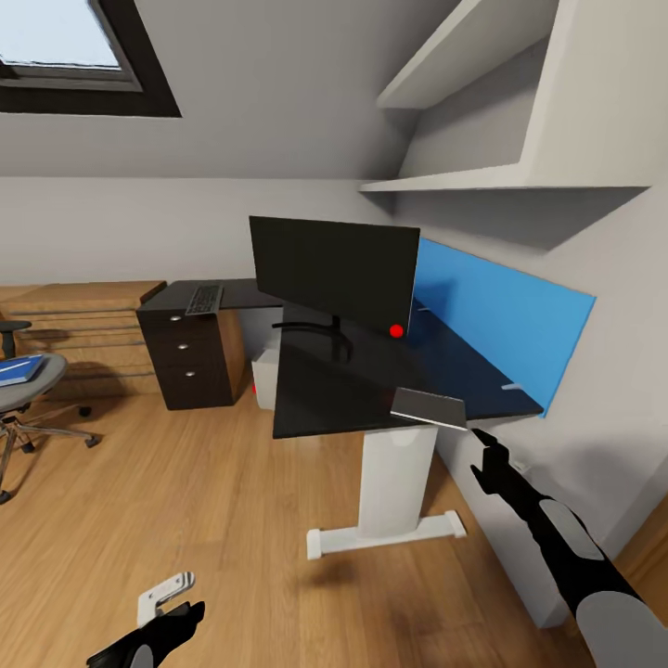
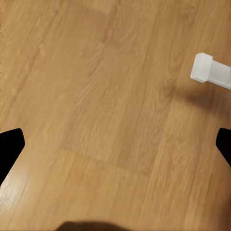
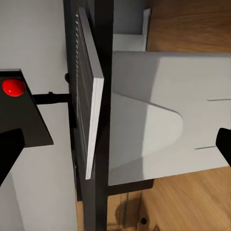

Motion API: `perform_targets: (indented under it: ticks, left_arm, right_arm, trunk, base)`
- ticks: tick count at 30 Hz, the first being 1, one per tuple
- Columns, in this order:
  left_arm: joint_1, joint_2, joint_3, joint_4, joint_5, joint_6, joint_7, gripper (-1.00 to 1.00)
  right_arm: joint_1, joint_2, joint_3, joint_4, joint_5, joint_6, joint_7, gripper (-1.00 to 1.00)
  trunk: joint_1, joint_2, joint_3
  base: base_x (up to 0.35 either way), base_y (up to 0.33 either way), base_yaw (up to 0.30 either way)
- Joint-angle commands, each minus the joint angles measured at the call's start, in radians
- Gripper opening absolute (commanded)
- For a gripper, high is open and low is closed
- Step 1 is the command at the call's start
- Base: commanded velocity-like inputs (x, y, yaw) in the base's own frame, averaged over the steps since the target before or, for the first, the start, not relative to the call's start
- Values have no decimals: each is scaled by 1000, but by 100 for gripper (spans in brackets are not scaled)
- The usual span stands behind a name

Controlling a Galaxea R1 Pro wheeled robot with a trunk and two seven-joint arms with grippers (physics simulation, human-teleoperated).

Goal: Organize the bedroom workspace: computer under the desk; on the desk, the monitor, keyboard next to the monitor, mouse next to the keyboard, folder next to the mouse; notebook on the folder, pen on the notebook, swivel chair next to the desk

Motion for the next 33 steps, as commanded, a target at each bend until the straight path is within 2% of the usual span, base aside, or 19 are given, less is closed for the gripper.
perform_targets:
  ticks: [1, 9, 33]
  left_arm:
    - [-1, -1, 1, -1, 11, 4, 7, 100]
    - [-1, 0, 0, 8, 11, 4, 7, 100]
    - [-1, 0, -1, 29, 11, 4, 9, 100]
  right_arm:
    - [-1, 0, -3, 1, -4, 6, 1, 100]
    - [0, 3, -2, 3, -3, 5, 2, 100]
    - [0, 2, -2, 4, -3, 5, 1, 100]
  trunk:
    - [0, 0, -1]
    - [0, 0, -1]
    - [0, 0, -1]
  base:
    - [36, 0, 0]
    - [150, 0, 0]
    - [53, 0, 0]
